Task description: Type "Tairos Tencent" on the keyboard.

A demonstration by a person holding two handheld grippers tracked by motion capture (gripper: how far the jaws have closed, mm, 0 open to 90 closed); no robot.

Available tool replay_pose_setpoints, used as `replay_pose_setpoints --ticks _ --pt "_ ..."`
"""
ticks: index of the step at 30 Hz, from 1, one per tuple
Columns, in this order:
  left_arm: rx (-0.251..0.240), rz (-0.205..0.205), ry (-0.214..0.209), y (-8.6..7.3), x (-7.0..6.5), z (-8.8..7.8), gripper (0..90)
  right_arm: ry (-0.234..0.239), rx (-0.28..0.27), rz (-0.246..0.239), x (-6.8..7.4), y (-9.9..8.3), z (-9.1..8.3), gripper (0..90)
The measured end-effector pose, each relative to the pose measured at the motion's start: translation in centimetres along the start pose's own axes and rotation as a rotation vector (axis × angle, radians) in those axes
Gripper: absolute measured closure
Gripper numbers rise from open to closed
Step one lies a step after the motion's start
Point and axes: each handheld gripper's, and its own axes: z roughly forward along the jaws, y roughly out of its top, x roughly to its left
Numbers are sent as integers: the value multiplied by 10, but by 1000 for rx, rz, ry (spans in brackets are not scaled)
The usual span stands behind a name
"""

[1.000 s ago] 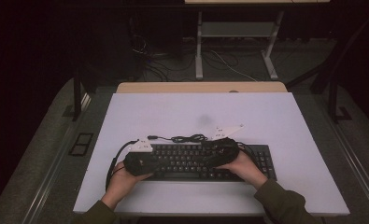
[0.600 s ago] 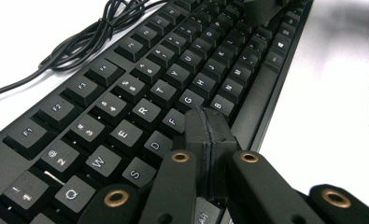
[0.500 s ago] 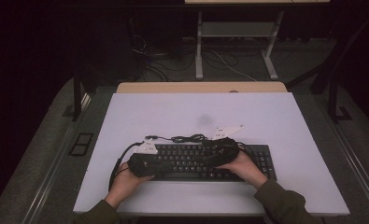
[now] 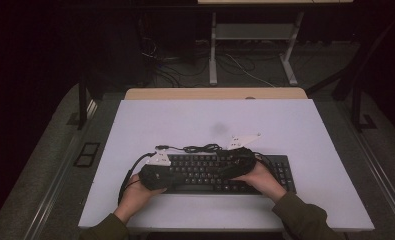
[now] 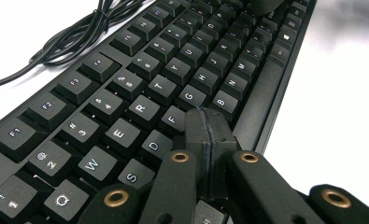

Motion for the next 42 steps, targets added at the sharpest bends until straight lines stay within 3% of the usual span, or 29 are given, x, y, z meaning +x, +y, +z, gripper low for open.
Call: replay_pose_setpoints --ticks 6,24,42 --pt "13 9 3 0 1 2 893 -1 2 -2 0 0 0 244" --pt "-16 10 10 4 -2 -5 892 -3 -4 1 0 0 -1 241" --pt "-45 -6 45 7 9 -13 892 -3 -4 3 0 0 -1 240"
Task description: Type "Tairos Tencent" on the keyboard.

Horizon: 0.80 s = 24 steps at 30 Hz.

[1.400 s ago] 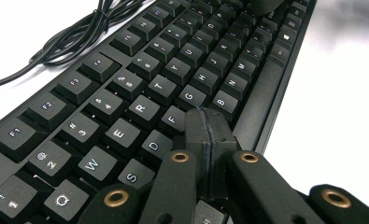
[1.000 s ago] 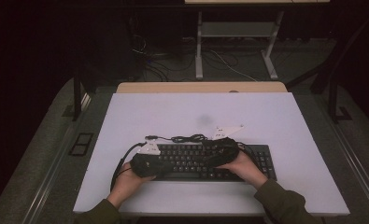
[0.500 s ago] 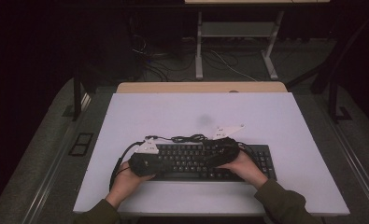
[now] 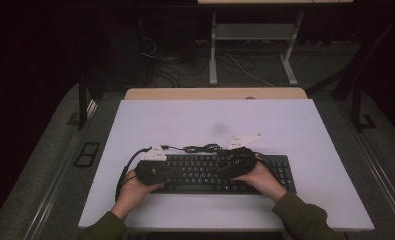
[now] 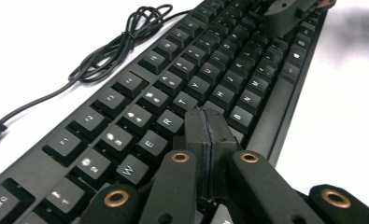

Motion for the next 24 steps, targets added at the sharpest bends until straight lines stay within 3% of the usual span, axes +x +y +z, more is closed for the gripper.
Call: replay_pose_setpoints --ticks 13,18,24 --pt "-14 -11 41 3 16 4 893 3 2 -1 0 0 1 241" --pt "-11 -28 42 2 19 9 893 2 3 -3 0 -1 1 241" --pt "6 -16 38 2 18 11 893 1 3 -1 0 0 1 241"
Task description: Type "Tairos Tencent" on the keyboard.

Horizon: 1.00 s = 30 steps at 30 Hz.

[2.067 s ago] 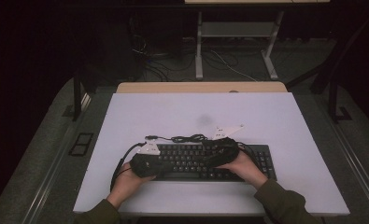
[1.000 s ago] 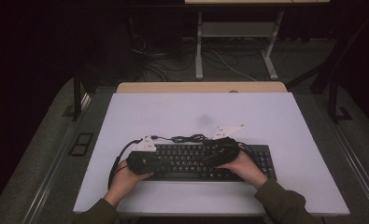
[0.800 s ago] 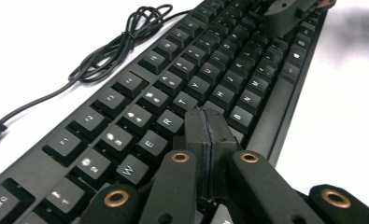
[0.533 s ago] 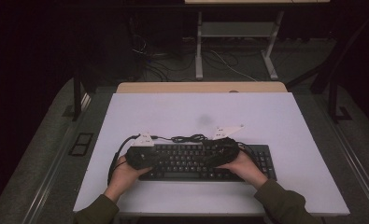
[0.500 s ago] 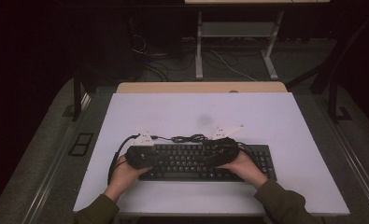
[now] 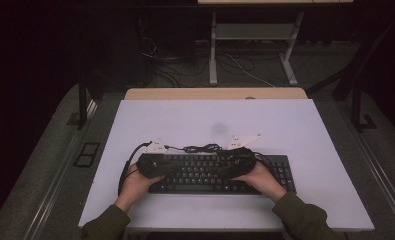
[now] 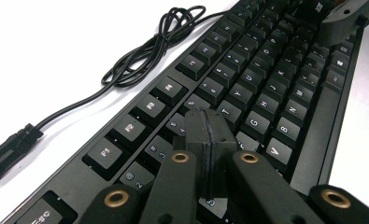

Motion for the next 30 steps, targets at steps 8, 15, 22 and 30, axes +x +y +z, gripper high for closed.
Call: replay_pose_setpoints --ticks 8,15,22,30 --pt "7 3 1 -1 1 2 893 0 -1 -1 0 0 0 241" --pt "1 -10 1 -2 0 3 893 0 -1 0 0 0 0 241" --pt "16 -11 -4 -3 1 5 893 -1 -1 -1 0 0 0 240" --pt "7 -3 -2 -2 0 2 893 3 -2 4 1 0 1 241"
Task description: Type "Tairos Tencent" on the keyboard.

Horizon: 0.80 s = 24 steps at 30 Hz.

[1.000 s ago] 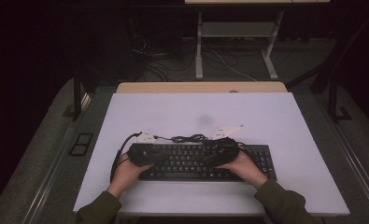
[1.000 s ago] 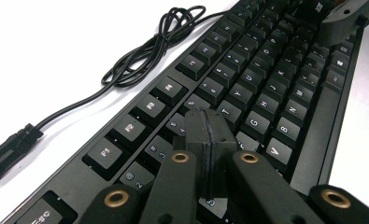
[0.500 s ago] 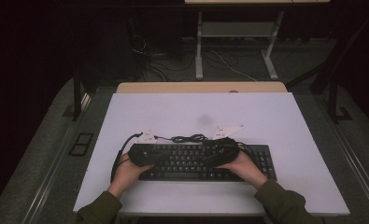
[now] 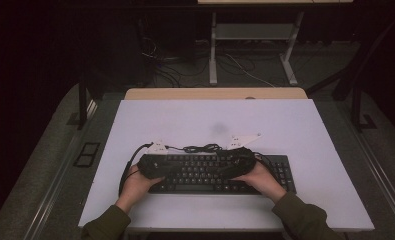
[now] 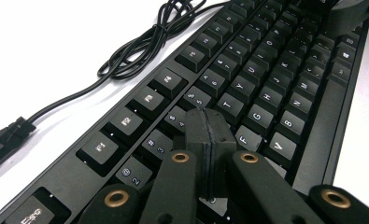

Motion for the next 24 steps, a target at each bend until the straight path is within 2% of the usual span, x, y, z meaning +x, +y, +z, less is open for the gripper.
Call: replay_pose_setpoints --ticks 4,6,11,16,24 --pt "-10 2 6 1 -1 -2 891 8 1 -6 2 1 2 280" --pt "-20 -9 12 1 -1 -3 849 17 3 -12 5 2 3 316" --pt "-40 -17 19 1 -1 -8 773 44 2 -20 10 4 4 465" --pt "-69 -20 29 2 -1 -11 633 79 5 -10 12 4 6 621" --pt "-87 -34 49 2 -1 -11 437 121 42 -27 19 2 14 823"
